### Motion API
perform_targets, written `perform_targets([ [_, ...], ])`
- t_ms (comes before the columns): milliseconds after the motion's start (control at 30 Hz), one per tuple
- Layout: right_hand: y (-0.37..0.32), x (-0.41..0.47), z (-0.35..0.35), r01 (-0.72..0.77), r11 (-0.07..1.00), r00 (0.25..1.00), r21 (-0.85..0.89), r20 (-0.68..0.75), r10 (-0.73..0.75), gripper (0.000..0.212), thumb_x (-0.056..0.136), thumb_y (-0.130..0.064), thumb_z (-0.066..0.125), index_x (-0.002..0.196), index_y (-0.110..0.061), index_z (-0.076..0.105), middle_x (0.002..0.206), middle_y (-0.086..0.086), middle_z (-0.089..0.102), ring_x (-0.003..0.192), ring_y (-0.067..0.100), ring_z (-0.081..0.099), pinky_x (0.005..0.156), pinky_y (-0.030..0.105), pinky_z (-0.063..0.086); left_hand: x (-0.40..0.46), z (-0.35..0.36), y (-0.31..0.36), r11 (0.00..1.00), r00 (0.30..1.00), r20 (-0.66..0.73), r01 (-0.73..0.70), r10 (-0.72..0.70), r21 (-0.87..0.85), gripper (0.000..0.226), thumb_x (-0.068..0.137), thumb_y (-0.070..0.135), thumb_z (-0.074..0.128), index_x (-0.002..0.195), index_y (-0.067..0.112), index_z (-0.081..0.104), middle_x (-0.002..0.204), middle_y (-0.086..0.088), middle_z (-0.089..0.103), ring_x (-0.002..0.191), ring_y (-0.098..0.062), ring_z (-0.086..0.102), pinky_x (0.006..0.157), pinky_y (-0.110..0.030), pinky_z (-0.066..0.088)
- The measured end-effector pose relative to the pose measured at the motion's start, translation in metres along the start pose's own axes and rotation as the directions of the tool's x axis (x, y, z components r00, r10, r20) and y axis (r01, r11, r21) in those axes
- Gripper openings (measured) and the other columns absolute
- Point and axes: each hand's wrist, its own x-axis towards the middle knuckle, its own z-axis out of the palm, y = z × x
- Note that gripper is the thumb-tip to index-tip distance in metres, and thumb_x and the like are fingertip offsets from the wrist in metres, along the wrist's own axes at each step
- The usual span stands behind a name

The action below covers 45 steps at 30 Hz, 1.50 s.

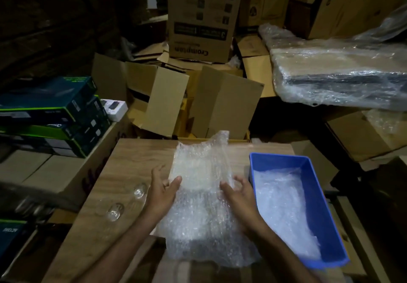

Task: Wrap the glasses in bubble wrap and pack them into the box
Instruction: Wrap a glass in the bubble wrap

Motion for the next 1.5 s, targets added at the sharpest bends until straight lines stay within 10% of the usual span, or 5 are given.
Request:
perform_targets([
  [367,-0.001,0.013,-0.003,0.357,0.764,0.914,-0.538,0.372,-0.165,0.070,0.073,-0.015,0.090,0.136,-0.027,0.063,0.130,-0.012,0.063,0.118,-0.001,0.060,0.107,0.027,0.049,0.011,-0.061,-0.007,0.990,0.918,0.393,-0.004,-0.052,0.140,0.081,0.064,0.009,0.095,0.137,0.021,0.061,0.118,0.006,0.072,0.102,-0.016,0.073,0.090,-0.035,0.060],
  [567,-0.009,0.020,0.005,0.398,0.523,0.917,-0.753,0.342,-0.206,0.034,0.077,-0.032,0.087,0.108,-0.022,0.077,0.091,-0.008,0.074,0.075,0.003,0.065,0.072,0.024,0.056,0.021,-0.075,-0.006,0.920,0.942,0.329,-0.185,0.065,0.347,0.018,0.073,0.030,0.090,0.088,0.028,0.079,0.088,0.011,0.077,0.083,-0.008,0.072,0.079,-0.041,0.062],
  [933,-0.030,0.024,0.010,0.058,0.986,0.918,-0.156,0.396,0.009,0.020,0.094,-0.028,0.071,0.109,-0.015,0.067,0.097,-0.001,0.079,0.098,0.019,0.075,0.077,0.026,0.060,0.014,-0.074,-0.010,0.973,0.950,0.310,0.115,-0.048,-0.203,0.030,0.098,0.028,0.063,0.126,0.016,0.062,0.114,-0.010,0.075,0.105,-0.030,0.072,0.088,-0.050,0.059],
  [1300,-0.024,0.035,0.015,-0.129,0.987,0.832,-0.094,0.531,0.159,0.057,0.075,-0.009,0.086,0.127,-0.002,0.063,0.124,0.019,0.070,0.114,0.037,0.068,0.096,0.047,0.056,0.010,-0.109,0.002,0.966,0.665,0.722,0.259,-0.189,0.015,0.055,0.088,-0.012,0.066,0.135,0.010,0.049,0.100,-0.003,0.079,0.092,-0.014,0.075,0.082,-0.028,0.059],
  [1500,0.001,0.022,0.031,-0.525,0.717,0.718,0.458,0.691,0.085,0.080,0.074,-0.031,0.088,0.142,-0.003,0.056,0.146,0.024,0.053,0.135,0.041,0.051,0.113,0.057,0.039,0.009,-0.071,0.008,0.968,0.884,0.463,0.170,-0.067,-0.186,0.041,0.097,0.016,0.064,0.137,0.016,0.054,0.128,-0.007,0.070,0.113,-0.025,0.070,0.093,-0.046,0.059],
])
